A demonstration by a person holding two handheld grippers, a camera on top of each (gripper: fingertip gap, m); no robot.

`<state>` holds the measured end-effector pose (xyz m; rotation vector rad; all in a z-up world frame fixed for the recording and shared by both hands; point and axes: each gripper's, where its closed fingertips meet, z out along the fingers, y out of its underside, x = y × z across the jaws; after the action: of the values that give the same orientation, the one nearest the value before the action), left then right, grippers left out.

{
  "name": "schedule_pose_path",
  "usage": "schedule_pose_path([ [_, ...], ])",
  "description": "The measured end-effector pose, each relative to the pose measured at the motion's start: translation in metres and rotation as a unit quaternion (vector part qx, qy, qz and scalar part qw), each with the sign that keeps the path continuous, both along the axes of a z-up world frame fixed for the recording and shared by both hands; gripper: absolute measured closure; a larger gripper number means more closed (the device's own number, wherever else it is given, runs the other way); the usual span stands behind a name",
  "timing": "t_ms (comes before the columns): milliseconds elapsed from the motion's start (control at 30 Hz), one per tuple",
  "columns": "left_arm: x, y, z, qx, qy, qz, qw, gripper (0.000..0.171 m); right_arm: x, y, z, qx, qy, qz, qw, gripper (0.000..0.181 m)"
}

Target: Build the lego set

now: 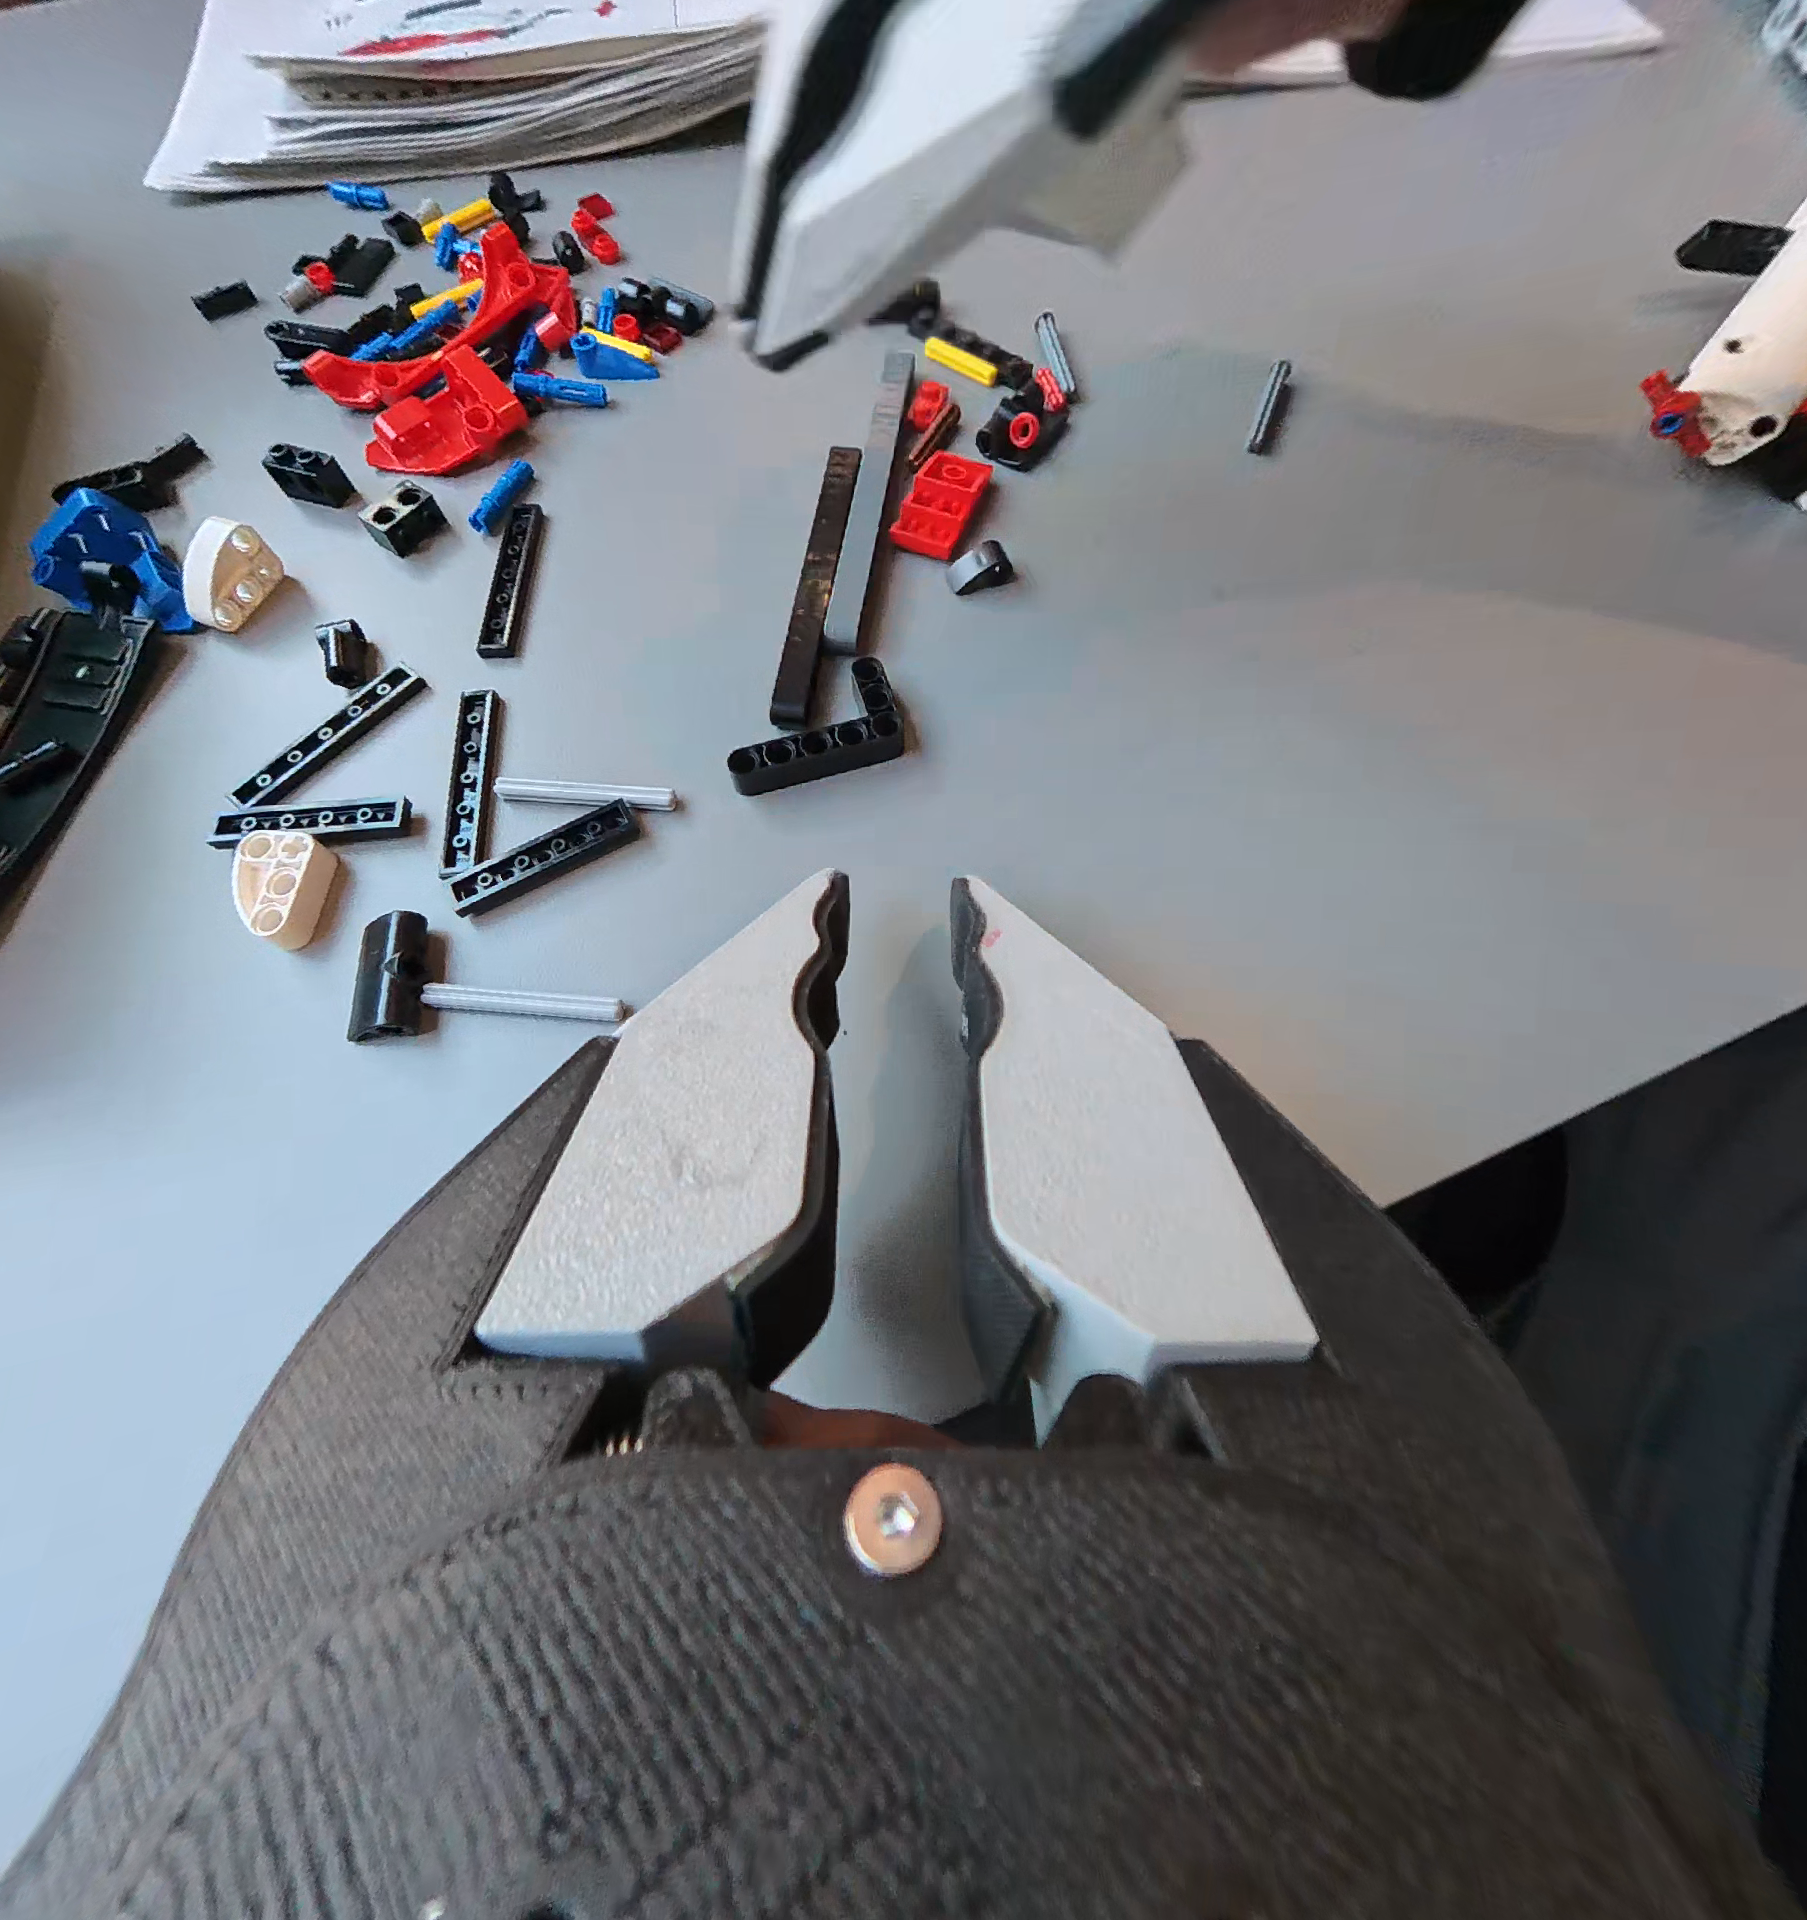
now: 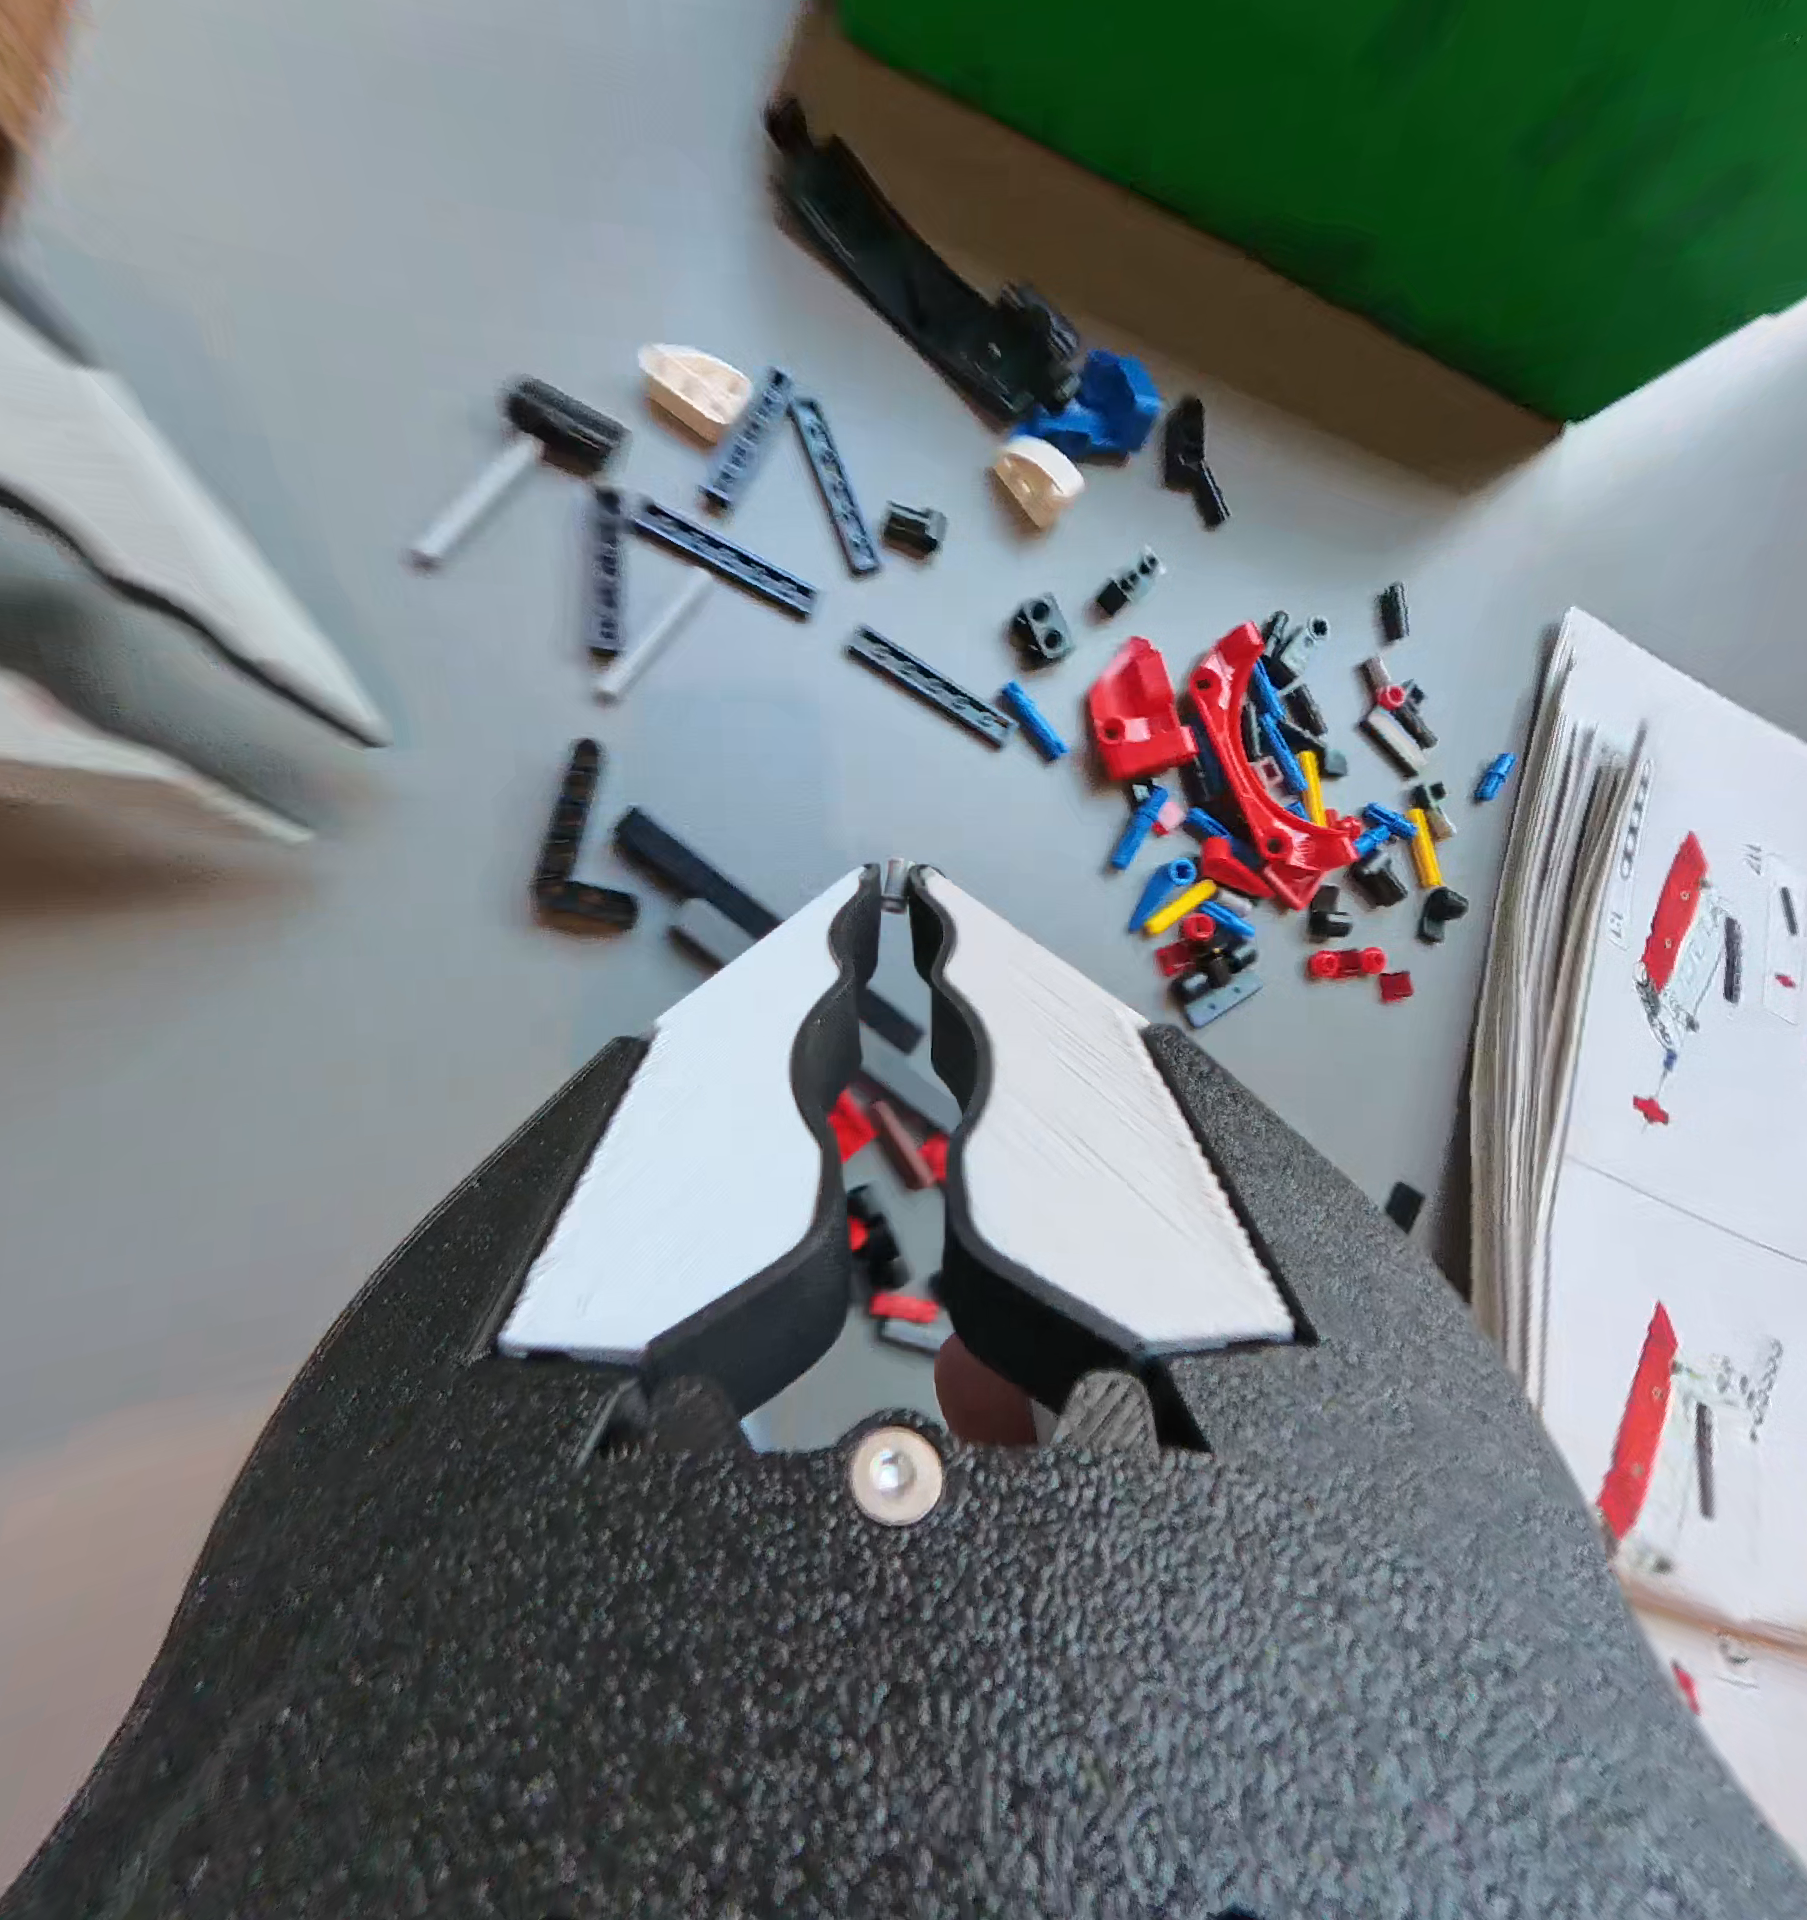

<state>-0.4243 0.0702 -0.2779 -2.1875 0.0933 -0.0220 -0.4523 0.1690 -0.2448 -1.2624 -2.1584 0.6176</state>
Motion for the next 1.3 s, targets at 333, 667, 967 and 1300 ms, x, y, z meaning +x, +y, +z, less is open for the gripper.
schedule_pose_path([
  [333,0.007,0.002,-0.008,-0.006,-0.007,-0.014,1.0,0.155,0.005,0.027,-0.014,-0.06,-0.036,-0.045,0.997,0.166],
  [667,0.01,0.005,-0.007,0.0,-0.003,-0.019,1.0,0.155,0.091,0.046,-0.025,-0.078,-0.039,-0.111,0.99,0.169],
  [967,0.008,0.005,-0.005,0.016,-0.006,-0.018,1.0,0.157,0.108,-0.021,-0.011,-0.144,0.039,-0.125,0.981,0.168],
  [1300,0.01,0.014,0.006,0.014,-0.012,-0.002,1.0,0.152,0.156,-0.069,-0.049,-0.15,0.01,-0.119,0.981,0.18],
])
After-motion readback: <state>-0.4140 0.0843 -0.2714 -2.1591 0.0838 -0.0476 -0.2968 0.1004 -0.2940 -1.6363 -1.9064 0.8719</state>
